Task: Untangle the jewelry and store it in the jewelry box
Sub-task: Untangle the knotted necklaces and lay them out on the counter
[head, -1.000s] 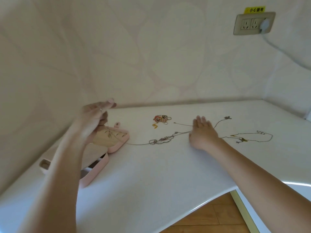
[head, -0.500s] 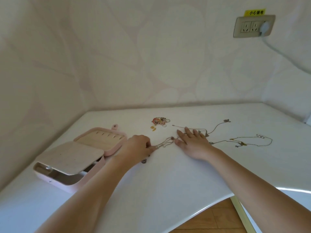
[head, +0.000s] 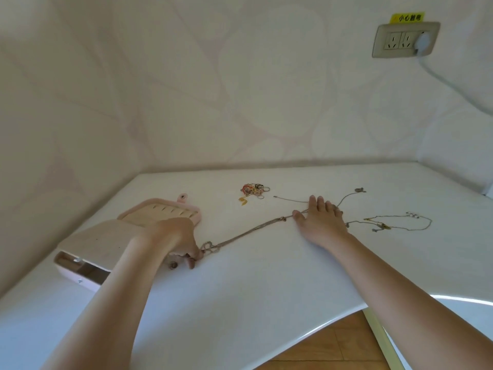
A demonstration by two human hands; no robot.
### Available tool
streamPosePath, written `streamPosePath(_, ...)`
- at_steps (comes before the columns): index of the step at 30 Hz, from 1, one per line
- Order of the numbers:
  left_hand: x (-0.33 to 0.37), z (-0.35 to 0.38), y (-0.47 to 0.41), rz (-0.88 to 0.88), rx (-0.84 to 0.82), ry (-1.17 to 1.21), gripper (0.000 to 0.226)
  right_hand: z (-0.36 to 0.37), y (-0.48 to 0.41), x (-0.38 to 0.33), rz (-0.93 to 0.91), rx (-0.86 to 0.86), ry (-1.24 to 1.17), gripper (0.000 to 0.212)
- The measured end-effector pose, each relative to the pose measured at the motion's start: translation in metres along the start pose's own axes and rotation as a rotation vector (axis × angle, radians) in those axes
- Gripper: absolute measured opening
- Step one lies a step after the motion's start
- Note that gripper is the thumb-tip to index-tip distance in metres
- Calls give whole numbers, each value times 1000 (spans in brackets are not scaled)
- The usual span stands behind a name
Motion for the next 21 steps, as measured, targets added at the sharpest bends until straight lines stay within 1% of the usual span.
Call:
streamPosePath(2,5,-1,-2,16,147,-13,13,-6,1,-4,-62,120,-61,60)
streamPosePath(3,11,-2,-2,31,252,27,10,-9,3,-7,-101,198,-122,52)
streamPosePath(5,28,0,0,122,429,167,18,-14,8,-11,-140,324,-221,32)
streamPosePath(6,38,5,2,190,482,237,22,-16,10,-12,-145,342,-237,28)
streamPosePath(7,48,10,2,260,513,290,25,-16,12,-13,-154,333,-239,29)
streamPosePath(8,59,15,3,323,530,321,27,-15,13,-14,-185,321,-239,31)
streamPosePath(10,76,27,-4,416,532,332,30,-15,18,-19,-321,298,-273,35)
streamPosePath(12,83,37,-15,437,497,357,33,-15,24,-27,-462,245,-274,40)
streamPosePath(14,83,40,-23,426,483,429,24,-10,25,-33,-523,163,-208,47)
streamPosePath(16,80,38,-26,405,464,441,21,-6,23,-34,-515,76,-155,52)
streamPosePath(20,72,32,-31,340,411,164,32,-2,16,-29,-425,1,-22,50)
streamPosePath(21,70,31,-30,336,408,137,33,-1,15,-27,-387,-20,6,50)
Point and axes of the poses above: each hand's wrist, its own y-axis away from the middle knuckle, its own z-axis out of the palm, x = y × z, the point moved 3 cm from there along -y, towards the middle knuckle, and after that the axes turned 10 degrees about y, right-handed, at the moved point
